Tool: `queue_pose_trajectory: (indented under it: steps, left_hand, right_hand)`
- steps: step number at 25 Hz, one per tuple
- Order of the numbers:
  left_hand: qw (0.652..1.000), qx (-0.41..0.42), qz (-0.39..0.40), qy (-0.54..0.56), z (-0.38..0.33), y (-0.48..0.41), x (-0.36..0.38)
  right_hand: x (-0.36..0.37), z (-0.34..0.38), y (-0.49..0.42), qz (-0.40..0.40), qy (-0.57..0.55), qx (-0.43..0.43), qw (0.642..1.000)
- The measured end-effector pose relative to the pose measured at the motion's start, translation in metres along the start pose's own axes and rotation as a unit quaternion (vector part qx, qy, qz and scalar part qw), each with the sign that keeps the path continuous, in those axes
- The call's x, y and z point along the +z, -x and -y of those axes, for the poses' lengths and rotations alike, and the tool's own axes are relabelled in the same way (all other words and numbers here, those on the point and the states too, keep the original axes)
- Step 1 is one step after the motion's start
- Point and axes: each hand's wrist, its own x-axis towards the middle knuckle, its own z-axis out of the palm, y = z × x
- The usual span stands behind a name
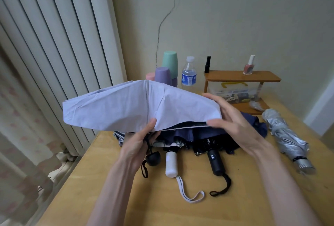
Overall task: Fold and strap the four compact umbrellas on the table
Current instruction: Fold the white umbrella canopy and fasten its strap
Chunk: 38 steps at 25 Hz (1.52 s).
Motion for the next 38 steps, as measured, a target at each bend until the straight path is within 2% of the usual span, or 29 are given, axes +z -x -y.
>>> queue_pose_trajectory:
  steps: [2,4,7,10,18,20,23,24,30,33,38]
  left_hand:
    - [1.0,-0.012,0.008,-0.024,0.001,-0.002,-0.005]
    - [0.998,-0.031,0.024,-0.051,0.0,-0.004,-0.011]
    - [0.996,-0.017,0.045,-0.079,-0.002,-0.005,-0.018]
    - [0.999,-0.011,0.008,-0.05,-0.004,-0.002,-0.012]
    - [0.998,0.039,-0.025,-0.043,-0.002,0.001,0.004]
    - [0.998,0.046,-0.037,-0.032,-0.003,0.0,0.006]
    - [0.998,0.037,-0.048,-0.003,-0.002,-0.003,0.003]
    - [0.998,0.027,-0.048,0.005,-0.002,-0.003,0.003]
    - [1.0,-0.014,-0.027,0.006,-0.003,-0.005,0.002]
    - [0.999,-0.013,-0.034,0.013,-0.006,-0.003,0.004]
    - [0.999,-0.015,-0.037,0.013,-0.005,-0.002,0.006]
  right_hand:
    - [-0.004,0.004,0.003,-0.004,-0.054,0.036,0.998]
    - [-0.005,0.006,0.002,-0.027,-0.002,0.041,0.999]
    - [0.002,0.008,0.0,0.005,0.043,0.037,0.998]
    - [0.007,0.003,-0.003,0.045,0.105,0.057,0.992]
    - [-0.013,-0.004,-0.003,0.033,0.206,0.036,0.977]
    - [-0.02,-0.009,-0.002,0.019,0.155,0.026,0.987]
    - [-0.018,-0.004,0.004,0.004,0.013,0.06,0.998]
    - [-0.019,-0.005,0.005,0.002,0.003,0.062,0.998]
    - [-0.03,0.001,0.011,-0.026,0.036,0.044,0.998]
    - [-0.033,0.007,0.012,-0.07,0.055,0.028,0.996]
    - [-0.034,0.01,0.011,-0.09,0.074,0.027,0.993]
